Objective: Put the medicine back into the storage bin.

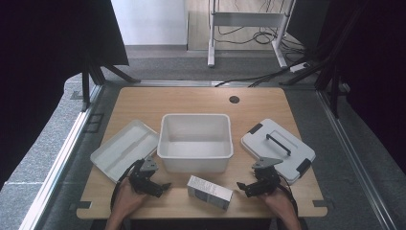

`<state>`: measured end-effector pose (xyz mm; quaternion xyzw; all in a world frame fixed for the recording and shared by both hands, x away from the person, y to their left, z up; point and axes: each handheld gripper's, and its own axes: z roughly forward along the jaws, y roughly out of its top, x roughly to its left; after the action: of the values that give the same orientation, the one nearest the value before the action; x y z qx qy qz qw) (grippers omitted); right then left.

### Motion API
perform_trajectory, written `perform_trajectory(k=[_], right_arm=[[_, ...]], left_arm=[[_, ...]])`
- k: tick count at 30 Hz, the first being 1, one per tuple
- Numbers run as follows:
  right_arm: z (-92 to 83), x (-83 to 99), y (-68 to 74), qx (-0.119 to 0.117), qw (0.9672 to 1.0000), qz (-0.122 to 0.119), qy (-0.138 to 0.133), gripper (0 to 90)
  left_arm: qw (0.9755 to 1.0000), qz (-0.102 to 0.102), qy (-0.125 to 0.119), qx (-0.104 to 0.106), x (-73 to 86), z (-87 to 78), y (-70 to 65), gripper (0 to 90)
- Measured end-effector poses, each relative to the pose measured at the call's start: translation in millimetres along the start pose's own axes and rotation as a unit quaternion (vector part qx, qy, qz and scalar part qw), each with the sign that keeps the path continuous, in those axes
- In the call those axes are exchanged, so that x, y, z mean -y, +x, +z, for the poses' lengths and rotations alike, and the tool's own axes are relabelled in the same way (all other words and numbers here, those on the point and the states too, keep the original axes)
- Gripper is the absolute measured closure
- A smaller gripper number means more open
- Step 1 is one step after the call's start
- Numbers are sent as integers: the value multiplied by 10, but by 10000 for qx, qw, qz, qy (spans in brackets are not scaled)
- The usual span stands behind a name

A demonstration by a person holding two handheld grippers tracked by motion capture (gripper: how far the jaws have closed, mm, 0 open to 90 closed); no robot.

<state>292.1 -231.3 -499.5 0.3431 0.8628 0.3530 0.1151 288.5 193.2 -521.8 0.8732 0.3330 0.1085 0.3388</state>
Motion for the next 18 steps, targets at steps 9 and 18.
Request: perform_trajectory(k=[9, 18], right_arm=[[-242, -10, 229, -387, 9978, -347, 418, 26], [-372, -138, 491, -793, 9907, -739, 819, 24]], left_arm=[[10000, 4, -8, 6, 0, 1, 0, 0], [10000, 19, -4, 9, 0, -3, 0, 0]])
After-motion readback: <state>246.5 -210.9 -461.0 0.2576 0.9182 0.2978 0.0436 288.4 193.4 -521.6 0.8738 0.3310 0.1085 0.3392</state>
